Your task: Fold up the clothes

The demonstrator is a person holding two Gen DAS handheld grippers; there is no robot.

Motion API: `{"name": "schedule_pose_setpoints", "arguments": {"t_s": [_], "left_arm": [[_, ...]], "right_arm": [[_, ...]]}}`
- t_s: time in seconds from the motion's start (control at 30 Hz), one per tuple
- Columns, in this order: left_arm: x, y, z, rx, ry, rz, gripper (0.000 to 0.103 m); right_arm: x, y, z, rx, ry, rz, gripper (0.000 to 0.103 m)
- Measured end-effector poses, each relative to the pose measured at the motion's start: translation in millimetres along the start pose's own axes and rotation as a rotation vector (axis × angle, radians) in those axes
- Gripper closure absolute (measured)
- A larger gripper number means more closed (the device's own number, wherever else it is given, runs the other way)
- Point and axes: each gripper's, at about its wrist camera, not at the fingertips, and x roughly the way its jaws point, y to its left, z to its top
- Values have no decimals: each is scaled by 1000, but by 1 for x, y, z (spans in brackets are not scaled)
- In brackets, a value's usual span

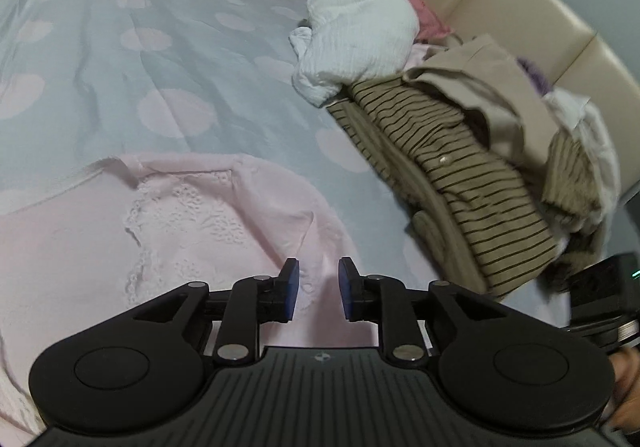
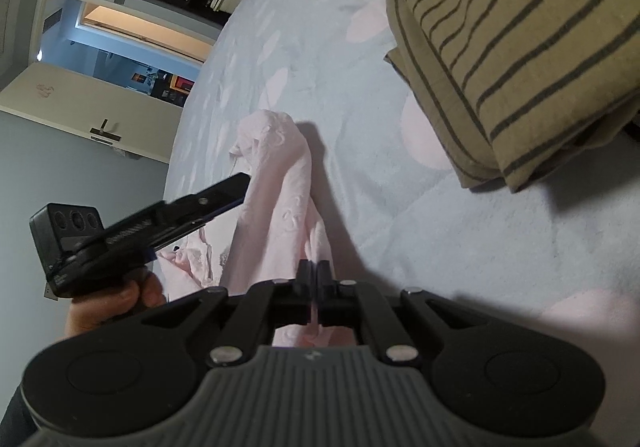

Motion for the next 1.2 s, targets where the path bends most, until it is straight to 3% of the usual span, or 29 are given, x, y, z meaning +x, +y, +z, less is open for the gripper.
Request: {"name": "schedule_pose_setpoints", "arguments": {"t_s": [0.3, 0.33, 0.37, 0.47, 0.7, 0.9, 1.0, 1.07, 1.2], "left_arm": [[6, 1, 4, -12, -6, 40, 85], [9, 1, 3, -8, 18, 41, 87], [12, -1, 2, 9, 48, 50, 103], [11, -5, -2, 29, 61, 32, 103], [-32, 37, 5, -209, -166, 37, 103], [-18, 46, -6, -245, -100, 76, 103], [-13, 43, -9, -259, -95, 69, 103], [-15, 40, -6, -242, -112, 79, 98], [-31, 43, -3, -237, -196, 167, 97]], "right_arm": [[-5, -6, -1, 9, 1, 9, 100], [-5, -6, -1, 9, 1, 9, 100], [-4, -6, -1, 9, 2, 9, 100], [-5, -5, -1, 1, -3, 2, 100], [-14, -7, -3, 11, -70, -3, 100], [-12, -9, -5, 30, -81, -30, 100], [-8, -18, -3, 73, -41, -40, 92], [-11, -24, -2, 92, -40, -21, 73], [-24, -22, 0, 45, -109, -29, 73]]}}
